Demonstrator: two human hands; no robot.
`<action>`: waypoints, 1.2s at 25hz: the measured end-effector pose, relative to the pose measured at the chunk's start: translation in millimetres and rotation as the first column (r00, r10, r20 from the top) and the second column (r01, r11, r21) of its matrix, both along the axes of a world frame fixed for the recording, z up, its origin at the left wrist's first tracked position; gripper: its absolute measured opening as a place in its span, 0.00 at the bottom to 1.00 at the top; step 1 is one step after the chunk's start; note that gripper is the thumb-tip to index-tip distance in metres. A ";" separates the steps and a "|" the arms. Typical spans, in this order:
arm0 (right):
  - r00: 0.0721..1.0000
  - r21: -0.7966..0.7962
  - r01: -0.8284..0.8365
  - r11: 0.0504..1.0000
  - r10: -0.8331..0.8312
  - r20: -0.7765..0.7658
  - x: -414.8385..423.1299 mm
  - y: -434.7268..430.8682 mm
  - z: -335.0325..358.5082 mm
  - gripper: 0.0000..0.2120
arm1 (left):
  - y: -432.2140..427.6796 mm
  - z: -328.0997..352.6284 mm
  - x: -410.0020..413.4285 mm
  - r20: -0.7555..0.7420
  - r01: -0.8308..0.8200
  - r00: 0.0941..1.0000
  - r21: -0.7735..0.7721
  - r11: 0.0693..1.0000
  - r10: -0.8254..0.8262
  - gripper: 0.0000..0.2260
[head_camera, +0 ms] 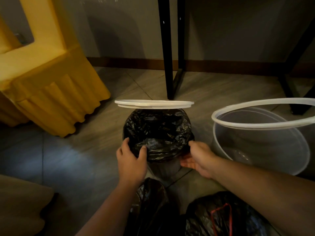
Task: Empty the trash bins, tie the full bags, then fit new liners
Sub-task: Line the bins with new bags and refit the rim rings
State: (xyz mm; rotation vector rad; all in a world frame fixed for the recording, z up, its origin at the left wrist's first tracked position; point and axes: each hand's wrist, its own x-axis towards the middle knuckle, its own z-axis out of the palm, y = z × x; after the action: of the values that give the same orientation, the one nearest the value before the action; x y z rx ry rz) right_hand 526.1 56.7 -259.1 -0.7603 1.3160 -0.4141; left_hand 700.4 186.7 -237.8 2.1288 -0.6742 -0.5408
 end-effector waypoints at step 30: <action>0.720 -0.698 -0.585 -0.413 0.131 -0.682 -25.6 16.8 19.7 0.12 | 4.0 3.7 11.8 -0.530 -0.440 0.801 -0.208 0.874 0.277 0.06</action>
State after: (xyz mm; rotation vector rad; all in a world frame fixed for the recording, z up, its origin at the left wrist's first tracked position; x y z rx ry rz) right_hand 500.6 73.5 -239.4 -2.8403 0.4553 -0.7709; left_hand 712.2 190.7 -234.0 1.6527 -0.0474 -0.6649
